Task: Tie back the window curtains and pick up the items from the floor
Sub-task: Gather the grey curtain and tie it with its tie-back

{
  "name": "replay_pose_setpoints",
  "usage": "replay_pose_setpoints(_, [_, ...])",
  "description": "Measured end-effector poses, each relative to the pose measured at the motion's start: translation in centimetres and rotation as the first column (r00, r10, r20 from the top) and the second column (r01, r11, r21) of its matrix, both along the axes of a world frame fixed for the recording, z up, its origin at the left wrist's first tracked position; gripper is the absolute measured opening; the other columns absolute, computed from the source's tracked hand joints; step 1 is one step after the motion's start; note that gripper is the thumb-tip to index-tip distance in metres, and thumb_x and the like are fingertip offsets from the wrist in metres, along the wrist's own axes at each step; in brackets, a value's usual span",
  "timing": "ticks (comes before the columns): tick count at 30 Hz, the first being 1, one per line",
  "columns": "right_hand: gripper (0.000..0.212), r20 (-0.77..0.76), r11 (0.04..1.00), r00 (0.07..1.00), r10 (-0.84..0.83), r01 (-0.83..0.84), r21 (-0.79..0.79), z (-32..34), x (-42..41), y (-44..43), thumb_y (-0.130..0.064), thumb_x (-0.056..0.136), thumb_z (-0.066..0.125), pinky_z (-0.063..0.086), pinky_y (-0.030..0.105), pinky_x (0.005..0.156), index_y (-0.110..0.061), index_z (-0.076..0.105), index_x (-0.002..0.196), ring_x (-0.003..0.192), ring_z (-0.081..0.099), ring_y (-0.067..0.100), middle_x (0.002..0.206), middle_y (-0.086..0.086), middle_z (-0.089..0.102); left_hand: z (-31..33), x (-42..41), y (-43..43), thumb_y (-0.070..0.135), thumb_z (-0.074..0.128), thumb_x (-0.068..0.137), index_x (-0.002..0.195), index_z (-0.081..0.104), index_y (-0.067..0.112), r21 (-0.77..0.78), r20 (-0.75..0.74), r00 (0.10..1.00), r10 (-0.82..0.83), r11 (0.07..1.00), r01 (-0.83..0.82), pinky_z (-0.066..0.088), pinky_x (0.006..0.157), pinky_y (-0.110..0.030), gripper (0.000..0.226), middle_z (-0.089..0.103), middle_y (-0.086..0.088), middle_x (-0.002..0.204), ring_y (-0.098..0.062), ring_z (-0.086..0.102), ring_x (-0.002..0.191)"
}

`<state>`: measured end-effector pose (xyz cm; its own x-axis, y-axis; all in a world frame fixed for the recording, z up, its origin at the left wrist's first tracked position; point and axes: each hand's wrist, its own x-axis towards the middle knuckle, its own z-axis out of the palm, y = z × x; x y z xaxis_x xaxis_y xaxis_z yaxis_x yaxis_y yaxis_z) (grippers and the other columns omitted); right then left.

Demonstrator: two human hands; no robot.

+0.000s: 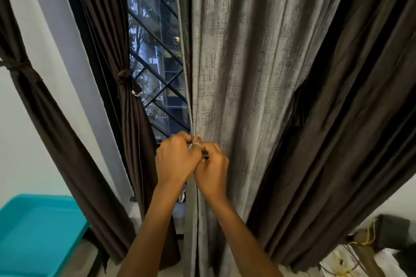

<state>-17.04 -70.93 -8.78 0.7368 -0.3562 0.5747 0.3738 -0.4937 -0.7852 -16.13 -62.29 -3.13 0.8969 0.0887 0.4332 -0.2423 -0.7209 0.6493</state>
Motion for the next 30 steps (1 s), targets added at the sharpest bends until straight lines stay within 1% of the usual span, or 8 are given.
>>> replay_pose_setpoints(4, [0.037, 0.003, 1.000, 1.000, -0.017, 0.017, 0.004, -0.2, 0.2, -0.6, 0.000, 0.093, 0.062, 0.037, 0.017, 0.055, -0.024, 0.052, 0.067, 0.063, 0.049, 0.006, 0.070, -0.005, 0.056, 0.4, 0.3, -0.9, 0.036, 0.058, 0.095, 0.073, 0.060, 0.019, 0.058, -0.027, 0.999, 0.020, 0.998, -0.019, 0.043, 0.060, -0.033, 0.029, 0.065, -0.002, 0.070, -0.026, 0.064, 0.070])
replay_pose_setpoints(12, [0.014, -0.094, 0.984, 0.988, 0.125, -0.135, -0.113, 0.2, 0.4, -2.7, -0.002, 0.088, 0.067, 0.055, 0.027, 0.072, -0.014, 0.074, 0.088, 0.080, 0.065, 0.007, 0.087, -0.004, 0.069, -0.3, 2.4, 0.4, 0.029, 0.061, 0.096, 0.070, 0.047, 0.016, 0.098, 0.056, 0.998, -0.028, 0.995, 0.022, 0.041, 0.051, -0.035, 0.032, 0.054, -0.005, 0.061, -0.034, 0.059, 0.061])
replay_pose_setpoints(14, [0.009, -0.074, 0.996, 0.997, -0.016, 0.009, -0.091, 0.7, -0.1, -4.0, -0.010, 0.090, 0.069, 0.053, 0.019, 0.073, -0.017, 0.074, 0.092, 0.082, 0.064, 0.004, 0.090, -0.007, 0.068, -0.2, 3.2, 0.8, 0.027, 0.062, 0.096, 0.069, 0.045, 0.017, 0.093, 0.056, 0.997, -0.050, 0.995, 0.045, 0.033, 0.048, -0.031, 0.033, 0.047, -0.001, 0.057, -0.030, 0.055, 0.056])
replay_pose_setpoints(18, [0.023, 0.005, 0.873, 0.874, -0.486, 0.485, 0.051, 1.9, -1.7, -6.9, -0.021, 0.087, 0.077, 0.055, 0.038, 0.076, -0.019, 0.058, 0.101, 0.084, 0.058, 0.015, 0.102, -0.003, 0.052, -0.5, 4.2, 2.0, 0.026, 0.063, 0.096, 0.065, 0.043, 0.017, 0.059, 0.077, 0.994, -0.081, 0.995, 0.077, 0.022, 0.041, -0.024, 0.039, 0.041, 0.003, 0.050, -0.016, 0.042, 0.045])
replay_pose_setpoints(22, [0.052, -0.048, 0.868, 0.867, -0.496, 0.496, -0.012, 3.5, -1.5, -9.7, -0.030, 0.084, 0.081, 0.048, 0.028, 0.085, -0.011, 0.051, 0.122, 0.102, 0.052, 0.015, 0.116, 0.002, 0.049, -0.6, 4.7, 2.3, 0.027, 0.063, 0.097, 0.064, 0.044, 0.017, 0.027, 0.067, 0.992, -0.107, 0.994, 0.106, 0.034, 0.043, -0.032, 0.039, 0.050, -0.004, 0.053, -0.022, 0.050, 0.048])
replay_pose_setpoints(24, [0.026, -0.096, 0.920, 0.915, -0.393, 0.390, -0.051, 4.1, -0.9, -11.2, -0.027, 0.089, 0.077, 0.044, 0.015, 0.069, -0.013, 0.056, 0.097, 0.075, 0.052, 0.001, 0.088, -0.001, 0.056, -0.7, 5.2, 2.7, 0.028, 0.062, 0.097, 0.065, 0.045, 0.015, 0.028, 0.058, 0.991, -0.121, 0.992, 0.119, 0.035, 0.043, -0.033, 0.039, 0.050, -0.005, 0.053, -0.023, 0.050, 0.048])
replay_pose_setpoints(26, [0.039, -0.098, 0.912, 0.910, -0.404, 0.392, -0.121, 4.4, -0.6, -12.9, -0.023, 0.093, 0.073, 0.037, 0.016, 0.047, -0.012, 0.042, 0.071, 0.050, 0.042, 0.010, 0.059, -0.001, 0.043, -0.8, 6.1, 3.7, 0.030, 0.061, 0.098, 0.066, 0.048, 0.015, 0.027, 0.038, 0.992, -0.118, 0.993, 0.117, 0.034, 0.044, -0.033, 0.038, 0.050, -0.005, 0.053, -0.022, 0.050, 0.048])
replay_pose_setpoints(30, [0.046, -0.085, 0.897, 0.900, -0.429, 0.413, -0.155, 4.8, -0.5, -16.2, -0.030, 0.093, 0.071, 0.043, 0.030, 0.048, -0.011, 0.040, 0.066, 0.049, 0.045, 0.018, 0.056, 0.007, 0.045, -0.8, 7.5, 5.7, 0.037, 0.061, 0.097, 0.062, 0.045, 0.022, -0.021, 0.007, 0.993, -0.114, 0.993, 0.114, 0.030, 0.045, -0.028, 0.041, 0.049, 0.002, 0.052, -0.017, 0.050, 0.049])
